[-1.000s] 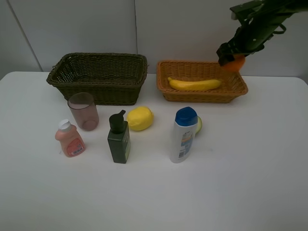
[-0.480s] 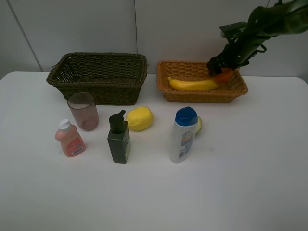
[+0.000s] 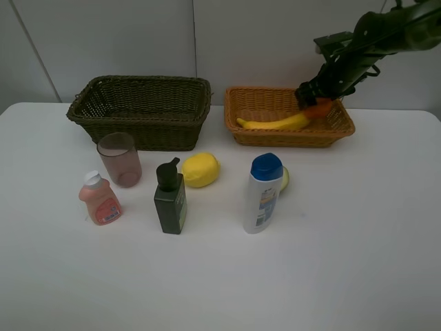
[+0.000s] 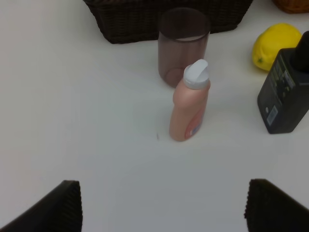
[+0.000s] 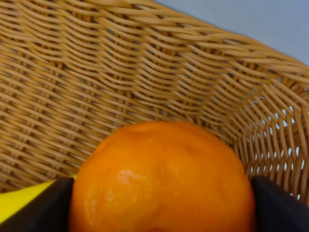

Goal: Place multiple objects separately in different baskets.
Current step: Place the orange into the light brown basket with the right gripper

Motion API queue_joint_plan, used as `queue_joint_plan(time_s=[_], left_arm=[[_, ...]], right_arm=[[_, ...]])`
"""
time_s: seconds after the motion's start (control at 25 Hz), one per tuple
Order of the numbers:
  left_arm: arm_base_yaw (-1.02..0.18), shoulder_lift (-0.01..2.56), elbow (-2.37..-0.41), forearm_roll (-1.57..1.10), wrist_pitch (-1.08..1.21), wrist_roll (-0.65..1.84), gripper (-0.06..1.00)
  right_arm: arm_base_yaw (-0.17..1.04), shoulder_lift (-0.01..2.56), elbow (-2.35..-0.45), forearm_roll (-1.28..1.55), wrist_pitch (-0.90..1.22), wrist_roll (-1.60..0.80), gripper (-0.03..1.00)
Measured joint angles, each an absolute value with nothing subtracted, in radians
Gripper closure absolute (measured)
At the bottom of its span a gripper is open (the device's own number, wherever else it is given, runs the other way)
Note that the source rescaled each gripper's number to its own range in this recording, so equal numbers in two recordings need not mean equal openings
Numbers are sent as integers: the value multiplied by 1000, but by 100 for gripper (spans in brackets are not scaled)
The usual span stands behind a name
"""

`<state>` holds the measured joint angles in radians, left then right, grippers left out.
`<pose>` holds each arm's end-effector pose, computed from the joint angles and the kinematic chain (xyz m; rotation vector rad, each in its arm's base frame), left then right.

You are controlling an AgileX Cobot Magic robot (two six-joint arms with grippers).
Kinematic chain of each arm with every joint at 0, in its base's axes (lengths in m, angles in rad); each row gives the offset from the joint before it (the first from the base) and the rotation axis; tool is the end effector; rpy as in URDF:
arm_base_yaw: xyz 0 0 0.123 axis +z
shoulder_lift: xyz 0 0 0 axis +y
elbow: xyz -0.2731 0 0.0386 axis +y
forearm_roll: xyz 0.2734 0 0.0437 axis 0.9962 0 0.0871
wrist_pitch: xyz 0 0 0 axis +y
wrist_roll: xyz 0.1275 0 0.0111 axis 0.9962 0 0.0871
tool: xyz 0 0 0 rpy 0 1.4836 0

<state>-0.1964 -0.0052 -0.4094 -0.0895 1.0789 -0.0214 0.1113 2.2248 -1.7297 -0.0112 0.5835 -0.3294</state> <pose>0.0631 -0.0228 0.2408 0.1887 2.1452 -0.2360 0.5250 0.0579 0.1177 -0.5700 2.5008 -0.0946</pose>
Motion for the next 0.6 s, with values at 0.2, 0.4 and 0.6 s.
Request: queue_joint_plan(time_s=[0.2,0.4,0.6], left_arm=[[-196,-5,-409,-89,1079,-21,4],[-196,-5,-409,-89,1079,-21,4],[-196,-5,-409,-89,1079,-21,4]], right_arm=[[111,2225,-1730,-11,584,-329,36],[111,2225,-1730,-11,586,-329,36],[111,2225,-1730,-12,583,-328,6]])
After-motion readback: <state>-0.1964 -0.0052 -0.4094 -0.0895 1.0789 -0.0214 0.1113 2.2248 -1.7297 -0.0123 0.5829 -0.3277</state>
